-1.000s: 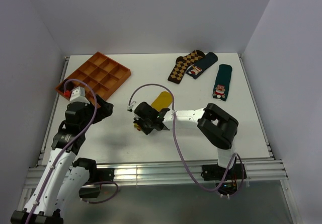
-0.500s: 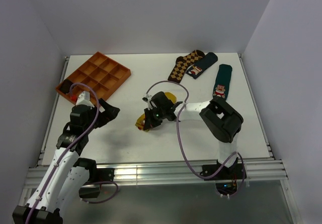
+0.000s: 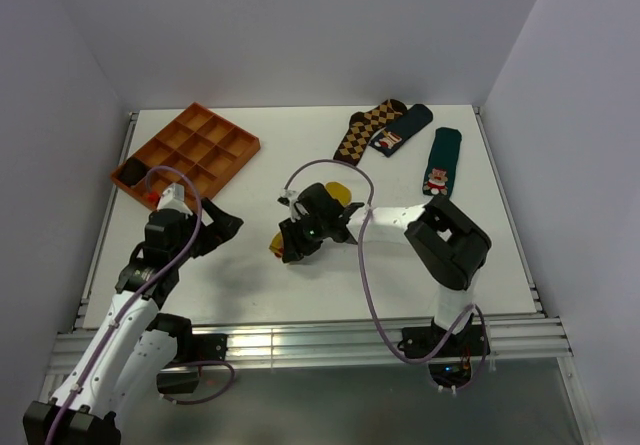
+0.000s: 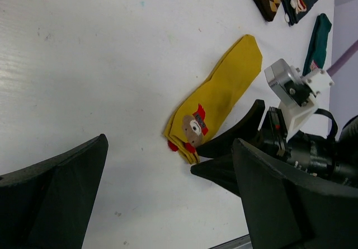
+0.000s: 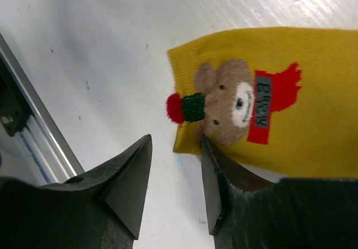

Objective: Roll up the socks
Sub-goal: Roll the sock at the center of the board.

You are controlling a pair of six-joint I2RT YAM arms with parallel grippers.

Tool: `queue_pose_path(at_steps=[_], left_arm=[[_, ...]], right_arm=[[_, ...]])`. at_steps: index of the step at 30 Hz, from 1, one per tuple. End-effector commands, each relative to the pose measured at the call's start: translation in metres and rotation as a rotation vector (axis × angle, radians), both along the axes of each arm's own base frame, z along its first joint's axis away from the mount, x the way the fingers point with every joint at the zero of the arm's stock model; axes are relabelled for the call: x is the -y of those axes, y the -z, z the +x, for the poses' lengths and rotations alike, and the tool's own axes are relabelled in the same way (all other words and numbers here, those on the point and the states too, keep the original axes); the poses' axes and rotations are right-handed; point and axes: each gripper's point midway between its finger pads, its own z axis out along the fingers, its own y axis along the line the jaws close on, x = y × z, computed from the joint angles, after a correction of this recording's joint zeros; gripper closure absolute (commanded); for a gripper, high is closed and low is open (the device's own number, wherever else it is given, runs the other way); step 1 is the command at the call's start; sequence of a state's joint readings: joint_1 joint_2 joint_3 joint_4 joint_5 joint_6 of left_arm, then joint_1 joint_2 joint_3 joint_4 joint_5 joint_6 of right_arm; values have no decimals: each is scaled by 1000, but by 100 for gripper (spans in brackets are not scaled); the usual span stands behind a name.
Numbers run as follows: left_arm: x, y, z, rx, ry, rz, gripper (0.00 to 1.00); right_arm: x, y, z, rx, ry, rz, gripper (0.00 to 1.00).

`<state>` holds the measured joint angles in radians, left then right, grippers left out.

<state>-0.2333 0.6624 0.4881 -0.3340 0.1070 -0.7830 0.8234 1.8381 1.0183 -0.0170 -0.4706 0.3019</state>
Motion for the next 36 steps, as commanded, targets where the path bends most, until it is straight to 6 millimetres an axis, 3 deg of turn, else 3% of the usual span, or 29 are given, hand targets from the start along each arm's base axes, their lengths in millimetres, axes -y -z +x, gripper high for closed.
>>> queue_pose_path(at_steps=[1,7,8,9,15,36], left_arm=[[-3,-24,6,68,-24,-2,2],[-14,-36,3,104,-67,32,2],[-16,-37,3,106,-70,38,2],[-17,-40,3,114,-73,41,2],[-19,-48,-3,135,-70,52,2],[-23,-54,-4,151,-81,72,2]], right_arm=[[-7,-34,9,189,-38,-21,52],[-5,-47,7,492,-67,-103,44],[4,-36,2,506,-79,-139,43],[0,-45,8,601,-82,-130,42],[12,-46,12,780,-151,-202,40],[-2,-7,1,876,-312,-377,45]])
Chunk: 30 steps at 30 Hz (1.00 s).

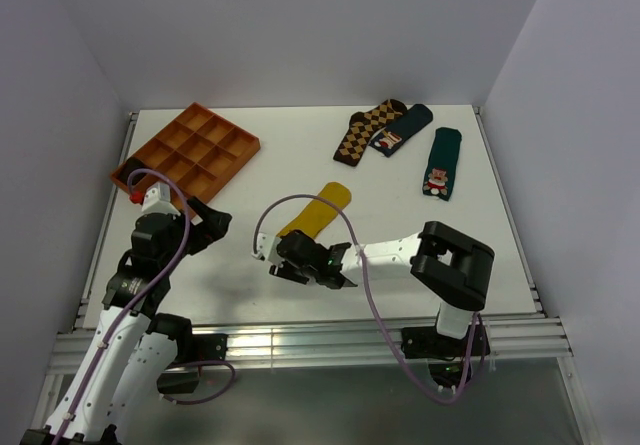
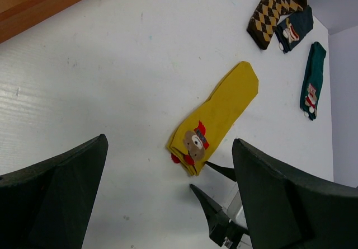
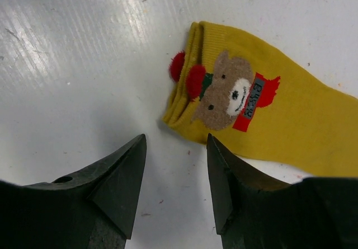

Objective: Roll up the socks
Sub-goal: Roll the sock at the center of the board.

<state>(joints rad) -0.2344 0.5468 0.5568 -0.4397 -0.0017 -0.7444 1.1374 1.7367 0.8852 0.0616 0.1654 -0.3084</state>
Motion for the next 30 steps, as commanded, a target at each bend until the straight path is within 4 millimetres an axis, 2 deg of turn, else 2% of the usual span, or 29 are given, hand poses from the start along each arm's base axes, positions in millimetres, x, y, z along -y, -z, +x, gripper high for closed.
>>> queue_pose_path(at_steps=[1,4,10,17,24,30], left_arm=[[-2,-20,2,56,-5,11,2],[-3,-21,2,58,-7,12,2],[-4,-20,1,60,-11,11,2],[-4,-20,1,61,-11,11,2],[-2,-17,1,54,-2,6,2],[-1,-19,1,58,1,0,2]], right_arm=[[-16,-14,9,84,5,21,45],[-14,-5,13,113,17,-20,46],[-21,-1,15,145,13,-44,47],[-15,6,20,181,31,-88,52],[-10,19,18,175,45,-125,69],[-10,23,12,133,71,-83,96]])
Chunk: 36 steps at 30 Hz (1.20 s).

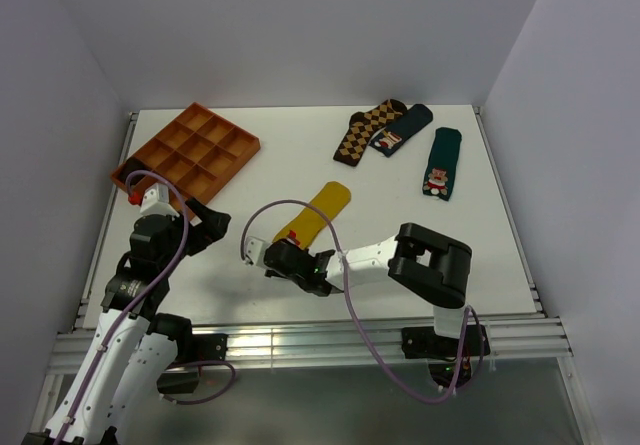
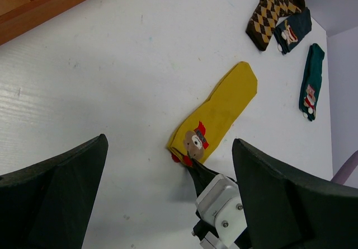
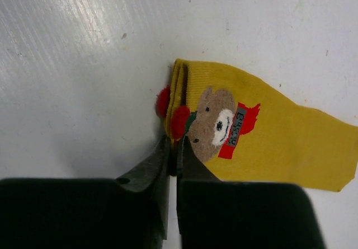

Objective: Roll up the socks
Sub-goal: Roll the sock at the center of the board.

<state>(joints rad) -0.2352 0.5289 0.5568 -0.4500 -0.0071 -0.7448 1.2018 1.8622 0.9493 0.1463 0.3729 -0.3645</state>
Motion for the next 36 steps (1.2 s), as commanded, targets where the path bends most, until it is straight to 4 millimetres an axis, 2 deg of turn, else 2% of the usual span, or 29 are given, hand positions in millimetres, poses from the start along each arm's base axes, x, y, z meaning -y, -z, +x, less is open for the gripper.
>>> queue_pose_path(at_steps=[1,7,11,13,14,15,16,24,28,30,31,36], left_arm=[[1,-17,4,50,5,-2,2],[9,-10,6,25,37,-22,1],[13,-6,7,11,52,-39,1],[16,-4,8,9,57,-57,1],[17,-3,9,4,58,-61,1],[19,-2,9,1,62,-68,1],[20,-1,10,1,64,-74,1],[31,10,14,-27,89,-108,1],[37,17,16,-42,93,-116,1],[43,21,17,-47,100,-132,1],[45,23,17,-49,103,-139,1],[58,35,19,-73,112,-158,1]], right_arm=[[8,18,-7,-54,39,-3,100],[5,18,-13,-182,76,106,100],[4,11,-8,-310,106,230,100],[7,8,-8,-378,132,296,100],[13,6,2,-396,166,321,100],[12,6,-3,-449,149,345,100],[10,1,-2,-478,169,393,100],[21,1,4,-757,248,593,100],[21,-7,5,-900,247,717,100],[24,-3,3,-974,288,753,100],[24,-9,7,-991,271,798,100],[29,-5,7,-1110,342,908,100]])
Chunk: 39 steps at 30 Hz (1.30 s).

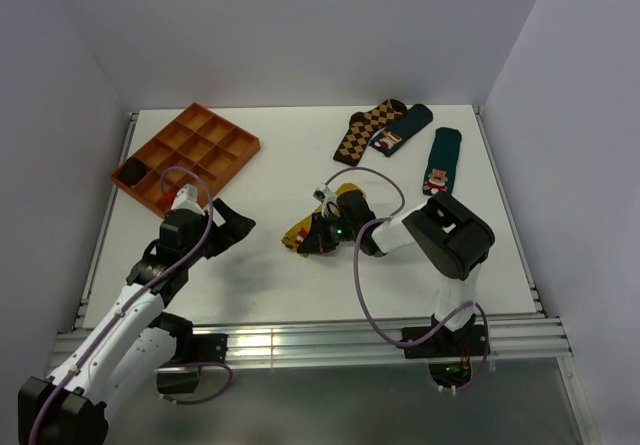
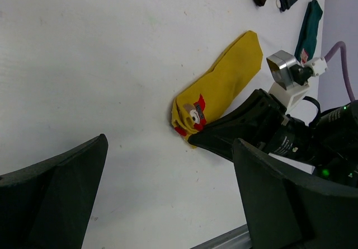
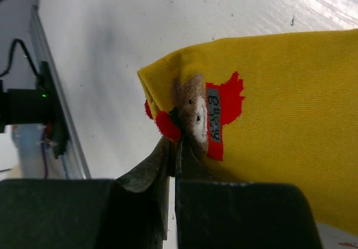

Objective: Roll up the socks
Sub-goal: Roll the sock at the center of the board.

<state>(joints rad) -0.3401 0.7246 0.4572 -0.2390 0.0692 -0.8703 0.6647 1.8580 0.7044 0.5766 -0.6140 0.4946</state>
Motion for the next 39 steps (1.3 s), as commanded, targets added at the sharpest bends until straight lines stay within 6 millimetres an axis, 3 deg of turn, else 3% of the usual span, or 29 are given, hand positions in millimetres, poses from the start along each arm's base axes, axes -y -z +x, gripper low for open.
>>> queue_pose_path(at_steps=[1,16,23,31,39], left_arm=[[11,-6,11,38,-7,-41,1],[66,43,13,-94,-35,-74,18],[95,48,22,-104,-35,-69,22],[102,68,31,-138,-90,-72,38],[114,64,44,-127,-89,-70,50]], right_arm=[[-1,0,-10,-145,27,101,100],[12,26,-8,-340,130,93,100],[15,32,-11,-366,143,76,100],[17,36,-11,-381,145,81,100],[19,39,-9,-370,148,52,100]])
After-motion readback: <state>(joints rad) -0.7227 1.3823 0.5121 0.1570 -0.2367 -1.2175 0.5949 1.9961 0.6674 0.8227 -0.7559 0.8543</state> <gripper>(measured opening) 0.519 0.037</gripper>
